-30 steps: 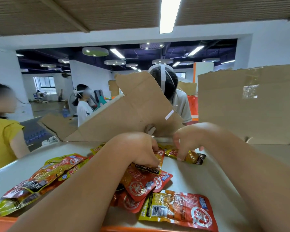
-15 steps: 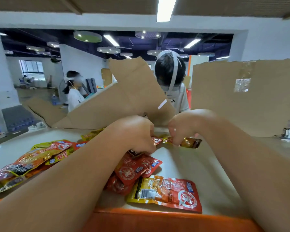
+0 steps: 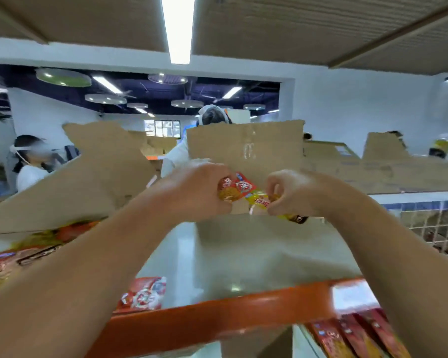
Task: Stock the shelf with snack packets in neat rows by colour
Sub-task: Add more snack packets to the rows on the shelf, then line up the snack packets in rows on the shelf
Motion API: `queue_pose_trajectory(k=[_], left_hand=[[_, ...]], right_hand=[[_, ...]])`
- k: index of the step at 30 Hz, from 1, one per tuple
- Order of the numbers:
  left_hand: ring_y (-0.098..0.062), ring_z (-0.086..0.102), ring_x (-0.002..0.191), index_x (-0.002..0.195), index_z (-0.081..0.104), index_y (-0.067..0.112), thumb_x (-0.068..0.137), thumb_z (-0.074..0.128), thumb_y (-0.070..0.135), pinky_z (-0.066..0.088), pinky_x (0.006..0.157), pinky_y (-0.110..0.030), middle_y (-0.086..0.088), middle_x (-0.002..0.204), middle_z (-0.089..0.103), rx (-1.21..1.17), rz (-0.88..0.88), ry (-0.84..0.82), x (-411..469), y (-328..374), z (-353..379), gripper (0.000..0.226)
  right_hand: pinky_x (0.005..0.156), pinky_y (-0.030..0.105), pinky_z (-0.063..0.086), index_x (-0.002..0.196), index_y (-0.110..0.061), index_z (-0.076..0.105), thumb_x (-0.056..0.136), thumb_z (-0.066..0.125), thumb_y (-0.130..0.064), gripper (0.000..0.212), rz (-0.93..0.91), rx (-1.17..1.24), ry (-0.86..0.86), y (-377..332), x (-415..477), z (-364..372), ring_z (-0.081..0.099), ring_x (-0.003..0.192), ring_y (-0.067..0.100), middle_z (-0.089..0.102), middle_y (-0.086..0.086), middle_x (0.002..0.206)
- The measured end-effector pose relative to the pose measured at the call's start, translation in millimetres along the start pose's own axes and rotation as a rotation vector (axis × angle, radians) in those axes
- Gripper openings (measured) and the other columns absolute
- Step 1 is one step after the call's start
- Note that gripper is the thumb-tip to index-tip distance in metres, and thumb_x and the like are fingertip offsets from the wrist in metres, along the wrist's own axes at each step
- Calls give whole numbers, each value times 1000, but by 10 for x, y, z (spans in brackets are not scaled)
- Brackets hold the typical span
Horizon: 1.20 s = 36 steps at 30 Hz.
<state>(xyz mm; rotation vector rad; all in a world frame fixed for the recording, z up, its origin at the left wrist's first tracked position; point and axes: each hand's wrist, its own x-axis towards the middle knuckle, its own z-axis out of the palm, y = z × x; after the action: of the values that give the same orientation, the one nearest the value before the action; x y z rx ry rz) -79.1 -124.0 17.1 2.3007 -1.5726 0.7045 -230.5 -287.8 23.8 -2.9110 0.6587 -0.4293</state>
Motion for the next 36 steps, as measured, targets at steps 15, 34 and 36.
queue_pose_trajectory(k=[15,34,36], left_hand=[[-14,63,94,123,65,45,73,80,43,53,82,-31,13,106,63,-553,107,31,736,3254,1080,52],[-3,59,97,136,56,45,84,76,43,54,80,-22,18,118,56,-744,-5,-136,808,4702,3136,56],[-5,61,96,132,57,46,82,73,49,58,82,-28,19,115,56,-766,-29,-170,942,4706,3380,53]], right_hand=[[82,40,55,101,-33,57,82,73,-44,28,443,26,253,2833,-2270,-482,61,89,14,62,-5,105],[68,26,40,106,-30,56,85,71,-41,28,627,107,207,4834,-2835,497,55,91,11,56,-8,106],[70,25,43,106,-30,56,85,71,-40,27,616,121,193,4994,-2655,630,54,93,10,54,-10,106]])
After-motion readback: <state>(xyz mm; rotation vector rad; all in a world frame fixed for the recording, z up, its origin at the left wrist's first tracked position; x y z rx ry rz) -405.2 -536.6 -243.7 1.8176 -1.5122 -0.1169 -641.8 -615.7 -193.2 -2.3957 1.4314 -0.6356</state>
